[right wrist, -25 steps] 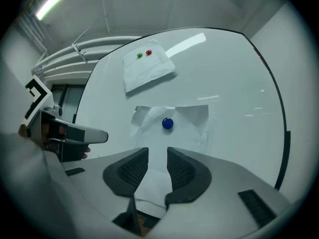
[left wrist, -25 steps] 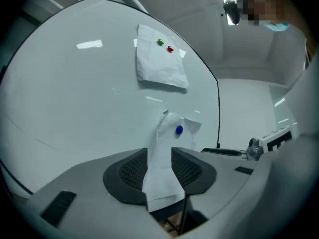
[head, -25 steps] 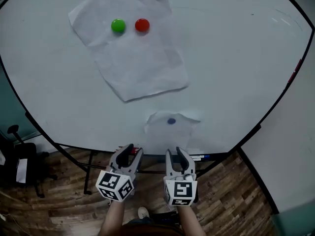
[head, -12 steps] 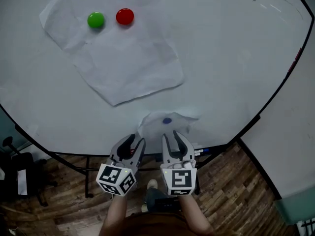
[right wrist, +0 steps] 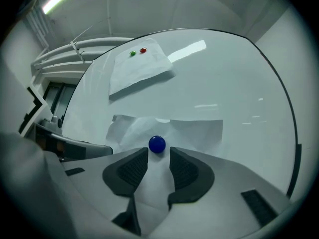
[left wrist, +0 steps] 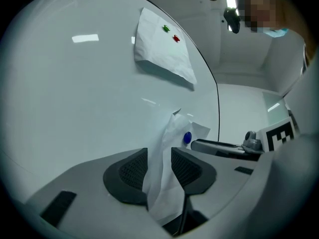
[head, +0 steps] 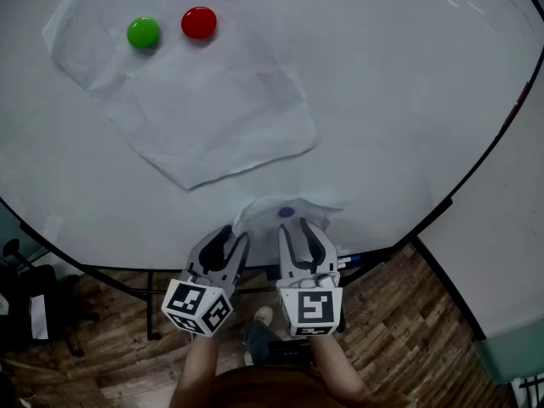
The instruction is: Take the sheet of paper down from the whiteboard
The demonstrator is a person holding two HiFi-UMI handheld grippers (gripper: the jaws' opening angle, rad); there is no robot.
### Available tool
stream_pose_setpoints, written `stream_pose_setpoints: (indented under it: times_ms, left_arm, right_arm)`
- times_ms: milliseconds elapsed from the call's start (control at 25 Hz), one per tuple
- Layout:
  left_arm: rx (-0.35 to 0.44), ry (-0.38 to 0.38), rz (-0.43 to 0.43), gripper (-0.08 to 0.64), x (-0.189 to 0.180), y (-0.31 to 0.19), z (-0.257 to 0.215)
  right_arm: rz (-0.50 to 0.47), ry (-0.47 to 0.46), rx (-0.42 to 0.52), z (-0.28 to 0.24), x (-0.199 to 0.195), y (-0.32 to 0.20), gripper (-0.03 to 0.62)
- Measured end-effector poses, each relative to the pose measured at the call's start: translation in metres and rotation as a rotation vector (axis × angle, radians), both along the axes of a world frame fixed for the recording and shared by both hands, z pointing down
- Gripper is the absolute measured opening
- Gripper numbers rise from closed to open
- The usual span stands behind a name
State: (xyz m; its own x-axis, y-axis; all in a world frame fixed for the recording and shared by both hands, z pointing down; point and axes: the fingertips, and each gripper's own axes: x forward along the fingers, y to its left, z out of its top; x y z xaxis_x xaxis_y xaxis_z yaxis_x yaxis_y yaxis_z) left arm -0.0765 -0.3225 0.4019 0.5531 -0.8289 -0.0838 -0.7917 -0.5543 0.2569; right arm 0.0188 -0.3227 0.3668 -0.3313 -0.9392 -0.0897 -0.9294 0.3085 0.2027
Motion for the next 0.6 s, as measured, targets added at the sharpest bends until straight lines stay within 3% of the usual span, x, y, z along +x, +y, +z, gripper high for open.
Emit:
stream_pose_setpoints:
  times_ms: [400, 600]
  left_arm:
    - [0.008, 0.004, 0.013, 0.127, 0.003, -0.005, -0.003]
    - [-0.007, 0.005, 0.004, 0.075, -0.003, -0.009, -0.002]
  right_arm:
    - [-0.001, 0.050, 0.055, -0.013, -0.010, -0.011, 0.141]
    - [0.049, 0.170, 0.114, -0.012, -0.013, -0.013, 0.141]
